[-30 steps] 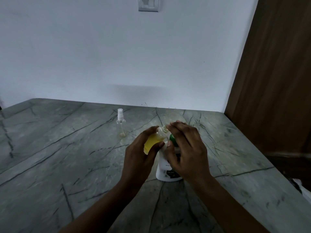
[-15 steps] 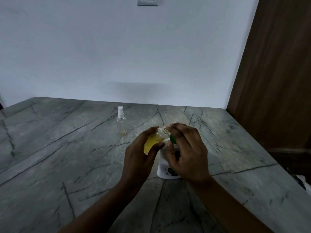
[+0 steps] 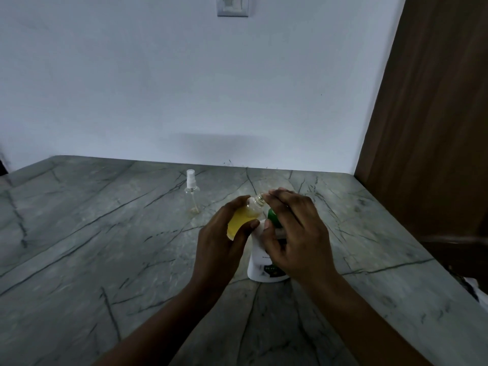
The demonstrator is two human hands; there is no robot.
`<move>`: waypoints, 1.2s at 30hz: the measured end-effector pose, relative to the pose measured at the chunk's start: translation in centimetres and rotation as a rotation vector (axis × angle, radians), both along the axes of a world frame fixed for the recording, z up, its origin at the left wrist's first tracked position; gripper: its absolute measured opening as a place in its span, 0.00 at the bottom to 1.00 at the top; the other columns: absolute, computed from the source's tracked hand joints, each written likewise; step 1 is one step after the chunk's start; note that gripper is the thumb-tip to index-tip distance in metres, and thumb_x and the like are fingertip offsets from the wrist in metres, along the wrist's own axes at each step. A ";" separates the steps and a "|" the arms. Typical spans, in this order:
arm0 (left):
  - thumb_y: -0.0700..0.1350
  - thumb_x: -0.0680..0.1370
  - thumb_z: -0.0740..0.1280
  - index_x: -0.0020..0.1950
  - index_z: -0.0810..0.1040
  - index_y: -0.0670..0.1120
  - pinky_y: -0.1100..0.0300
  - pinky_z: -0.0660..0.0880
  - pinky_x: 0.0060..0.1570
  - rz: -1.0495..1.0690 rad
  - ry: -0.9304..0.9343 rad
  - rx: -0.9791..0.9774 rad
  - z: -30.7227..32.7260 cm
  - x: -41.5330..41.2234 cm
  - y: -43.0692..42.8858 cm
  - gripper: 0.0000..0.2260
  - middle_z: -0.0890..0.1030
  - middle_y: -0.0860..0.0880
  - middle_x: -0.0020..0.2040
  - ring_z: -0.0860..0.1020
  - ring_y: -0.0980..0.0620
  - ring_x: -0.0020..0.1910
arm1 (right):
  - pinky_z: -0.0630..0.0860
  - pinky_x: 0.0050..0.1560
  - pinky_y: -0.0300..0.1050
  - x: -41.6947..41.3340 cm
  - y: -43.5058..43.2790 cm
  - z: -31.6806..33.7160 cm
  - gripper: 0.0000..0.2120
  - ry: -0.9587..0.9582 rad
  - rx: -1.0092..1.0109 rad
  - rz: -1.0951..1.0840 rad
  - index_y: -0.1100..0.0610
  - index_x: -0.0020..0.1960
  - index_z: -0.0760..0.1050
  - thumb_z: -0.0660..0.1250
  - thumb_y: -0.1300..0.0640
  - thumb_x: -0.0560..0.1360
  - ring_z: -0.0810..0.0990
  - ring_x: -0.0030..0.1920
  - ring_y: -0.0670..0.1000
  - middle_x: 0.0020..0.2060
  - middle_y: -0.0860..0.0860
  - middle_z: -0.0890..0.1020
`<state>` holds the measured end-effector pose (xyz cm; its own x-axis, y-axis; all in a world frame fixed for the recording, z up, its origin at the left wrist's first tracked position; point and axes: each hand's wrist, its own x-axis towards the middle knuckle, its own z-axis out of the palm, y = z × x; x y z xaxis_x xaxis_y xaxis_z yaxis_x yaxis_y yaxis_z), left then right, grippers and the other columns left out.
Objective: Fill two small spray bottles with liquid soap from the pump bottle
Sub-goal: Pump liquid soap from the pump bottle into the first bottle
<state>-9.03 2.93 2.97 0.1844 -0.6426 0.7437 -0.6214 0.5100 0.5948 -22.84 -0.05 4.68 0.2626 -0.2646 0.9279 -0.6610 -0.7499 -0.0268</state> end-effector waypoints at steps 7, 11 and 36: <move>0.50 0.72 0.67 0.62 0.74 0.50 0.78 0.68 0.45 -0.007 0.001 0.006 -0.1 -0.1 0.0 0.19 0.76 0.58 0.52 0.73 0.72 0.50 | 0.67 0.56 0.34 0.2 -0.2 -0.2 0.18 -0.030 0.002 -0.012 0.66 0.56 0.79 0.61 0.55 0.74 0.72 0.56 0.52 0.53 0.59 0.80; 0.47 0.72 0.69 0.62 0.74 0.50 0.77 0.68 0.46 0.005 -0.006 0.013 -0.3 0.0 -0.1 0.18 0.76 0.58 0.52 0.73 0.72 0.50 | 0.67 0.57 0.34 0.3 -0.3 -0.7 0.17 -0.049 -0.016 -0.010 0.66 0.55 0.79 0.61 0.55 0.74 0.73 0.56 0.52 0.52 0.59 0.81; 0.53 0.73 0.65 0.62 0.73 0.49 0.78 0.67 0.45 -0.003 -0.018 0.018 -0.1 -0.2 -0.2 0.19 0.76 0.58 0.53 0.72 0.72 0.50 | 0.68 0.53 0.36 0.0 -0.4 -0.1 0.17 -0.008 0.005 -0.015 0.65 0.57 0.79 0.61 0.56 0.74 0.73 0.55 0.53 0.52 0.59 0.80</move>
